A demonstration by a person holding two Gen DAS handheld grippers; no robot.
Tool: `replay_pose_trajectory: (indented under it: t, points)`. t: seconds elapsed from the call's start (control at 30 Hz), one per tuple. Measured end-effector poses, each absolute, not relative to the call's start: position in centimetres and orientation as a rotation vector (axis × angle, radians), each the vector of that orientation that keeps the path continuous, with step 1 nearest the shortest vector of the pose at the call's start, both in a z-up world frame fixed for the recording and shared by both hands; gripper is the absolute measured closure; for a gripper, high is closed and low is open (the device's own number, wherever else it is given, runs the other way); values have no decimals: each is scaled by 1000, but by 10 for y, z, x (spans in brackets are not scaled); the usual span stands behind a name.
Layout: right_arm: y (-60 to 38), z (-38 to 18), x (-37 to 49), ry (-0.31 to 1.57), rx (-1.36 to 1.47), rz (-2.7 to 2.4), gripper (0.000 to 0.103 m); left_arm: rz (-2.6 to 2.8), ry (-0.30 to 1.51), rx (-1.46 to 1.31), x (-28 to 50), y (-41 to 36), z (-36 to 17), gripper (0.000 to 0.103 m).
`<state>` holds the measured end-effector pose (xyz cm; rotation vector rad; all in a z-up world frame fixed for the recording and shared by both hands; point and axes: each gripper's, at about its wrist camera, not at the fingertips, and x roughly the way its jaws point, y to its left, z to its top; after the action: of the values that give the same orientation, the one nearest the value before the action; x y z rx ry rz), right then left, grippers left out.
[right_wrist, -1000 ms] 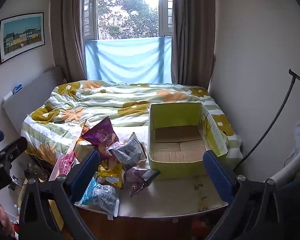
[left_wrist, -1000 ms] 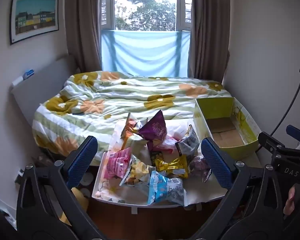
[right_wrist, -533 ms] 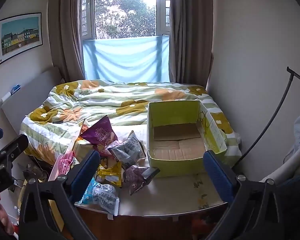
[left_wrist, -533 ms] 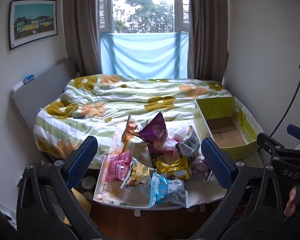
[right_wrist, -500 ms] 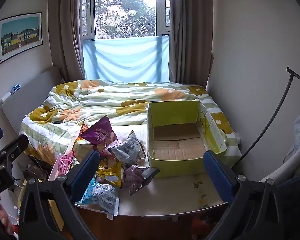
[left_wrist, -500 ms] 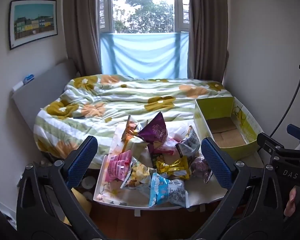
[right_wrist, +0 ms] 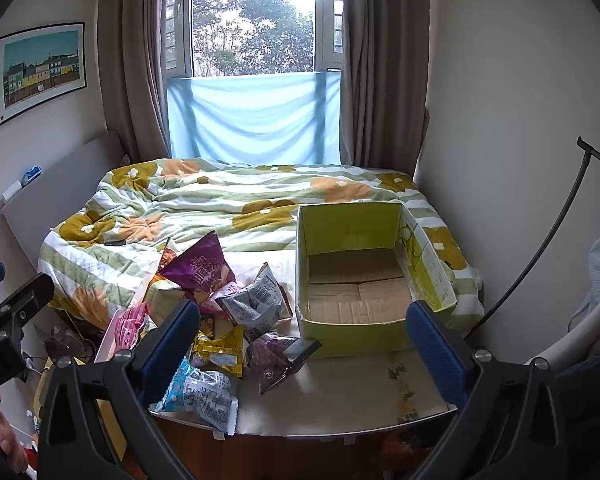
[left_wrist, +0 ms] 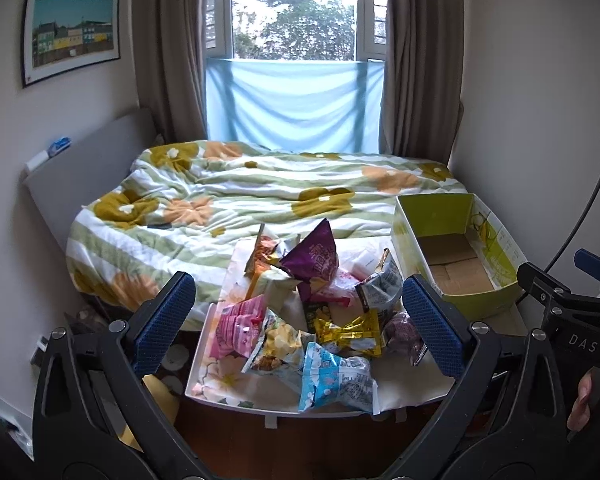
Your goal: Organize snacks
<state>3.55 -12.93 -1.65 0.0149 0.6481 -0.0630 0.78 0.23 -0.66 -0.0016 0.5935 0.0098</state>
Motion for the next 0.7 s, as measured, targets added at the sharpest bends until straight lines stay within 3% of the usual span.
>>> replay_pose_trajectory:
  t: [0.7]
  points:
    - [-131,-21,45,650,18,-63,0,20,606,4,12,0,-12,1]
